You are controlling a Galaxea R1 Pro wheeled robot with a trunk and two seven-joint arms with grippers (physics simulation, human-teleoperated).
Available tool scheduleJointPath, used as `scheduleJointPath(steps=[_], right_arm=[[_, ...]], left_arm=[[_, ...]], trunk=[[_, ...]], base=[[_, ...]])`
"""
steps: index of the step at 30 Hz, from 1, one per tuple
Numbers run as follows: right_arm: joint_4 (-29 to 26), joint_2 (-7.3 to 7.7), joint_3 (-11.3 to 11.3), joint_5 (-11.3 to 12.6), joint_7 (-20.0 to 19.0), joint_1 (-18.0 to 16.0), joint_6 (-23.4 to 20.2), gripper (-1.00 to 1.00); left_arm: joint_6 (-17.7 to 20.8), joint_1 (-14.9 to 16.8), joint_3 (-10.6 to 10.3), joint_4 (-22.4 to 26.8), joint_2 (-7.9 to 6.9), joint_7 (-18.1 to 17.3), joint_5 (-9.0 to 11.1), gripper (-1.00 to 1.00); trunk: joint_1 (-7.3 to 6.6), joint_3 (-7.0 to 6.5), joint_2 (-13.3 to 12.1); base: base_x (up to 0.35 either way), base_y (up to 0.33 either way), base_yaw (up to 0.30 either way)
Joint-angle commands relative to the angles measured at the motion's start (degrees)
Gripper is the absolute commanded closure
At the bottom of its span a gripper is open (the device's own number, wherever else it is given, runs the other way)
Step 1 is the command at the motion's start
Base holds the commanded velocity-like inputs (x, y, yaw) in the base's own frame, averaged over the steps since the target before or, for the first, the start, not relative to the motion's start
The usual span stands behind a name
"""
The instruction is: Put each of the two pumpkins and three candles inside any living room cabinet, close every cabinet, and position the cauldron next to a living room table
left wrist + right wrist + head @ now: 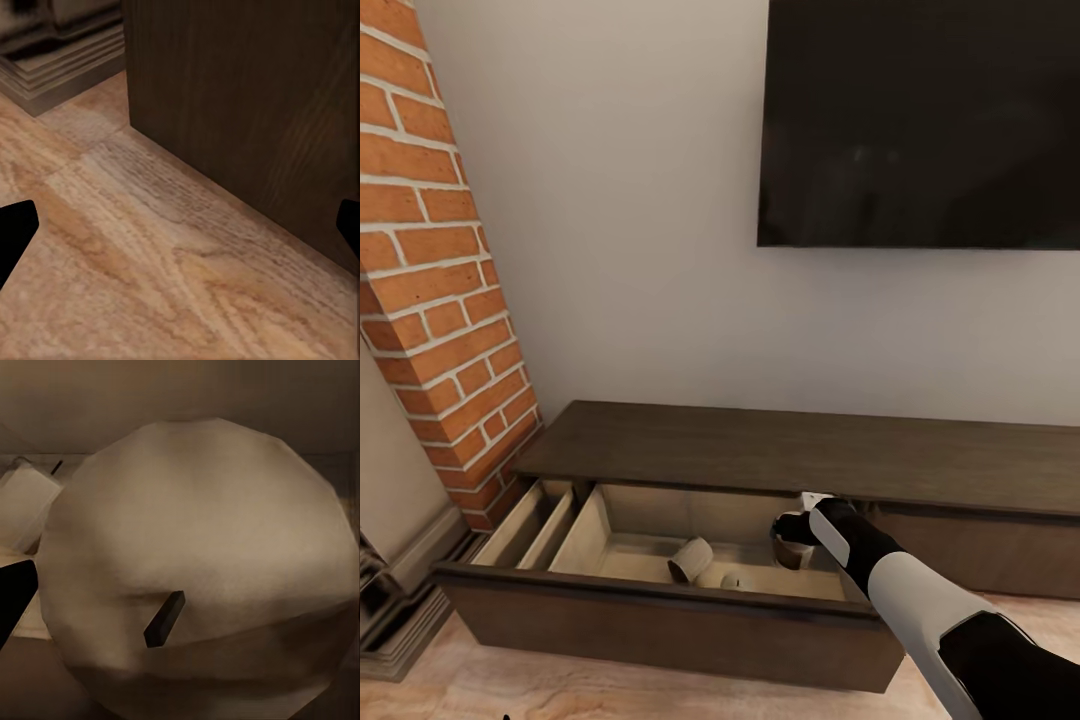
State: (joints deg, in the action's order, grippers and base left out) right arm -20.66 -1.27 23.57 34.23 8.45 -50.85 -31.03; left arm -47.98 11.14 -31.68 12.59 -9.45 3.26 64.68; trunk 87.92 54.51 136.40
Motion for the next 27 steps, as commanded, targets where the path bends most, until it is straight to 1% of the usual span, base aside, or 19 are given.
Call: scheduleJointPath(steps=[1, 5, 9, 15, 24, 27], right_arm=[[-0.10, 0.04, 0.42, 0.66, 0.51, -0.04, -0.18, 1.00], [-0.04, -0.04, 0.54, 0.81, 0.51, -0.04, -0.64, 1.00], [-0.07, -0.05, 0.23, 0.90, 0.46, -0.04, -4.24, 1.00], [-0.09, 0.03, 0.01, 1.05, -0.11, -0.04, -5.76, 1.00], [-0.03, 0.04, -0.01, 1.11, -0.19, -0.04, -5.88, 1.00], [-0.06, 0.04, -0.02, 1.11, -0.19, -0.04, -5.88, 1.00]], left_arm=[[-0.18, 0.02, -0.49, 0.07, -0.04, 0.34, 0.26, -1.00], [-0.19, 0.02, -0.50, 0.07, -0.04, 0.34, 0.25, -1.00], [-0.21, 0.02, -0.55, 0.07, -0.04, 0.34, 0.21, -1.00], [-0.27, 0.02, -0.57, 0.07, -0.04, 0.34, 0.19, -1.00], [-0.36, 0.02, -0.59, 0.08, 0.02, 0.34, 0.19, -1.00], [-0.40, 0.02, -0.58, 0.07, 0.06, 0.41, 0.19, -1.00]], trunk=[[0.02, 0.06, 0.02], [0.02, 0.06, 0.02], [0.02, 0.06, 0.02], [0.02, 0.06, 0.02], [2.00, 1.67, 3.63], [2.00, 1.67, 3.63]], base=[[0.269, 0.000, 0.000], [0.101, 0.000, 0.000], [0.013, 0.000, 0.000], [0.002, 0.000, 0.000], [0.000, 0.000, 0.000], [0.000, 0.000, 0.000]])
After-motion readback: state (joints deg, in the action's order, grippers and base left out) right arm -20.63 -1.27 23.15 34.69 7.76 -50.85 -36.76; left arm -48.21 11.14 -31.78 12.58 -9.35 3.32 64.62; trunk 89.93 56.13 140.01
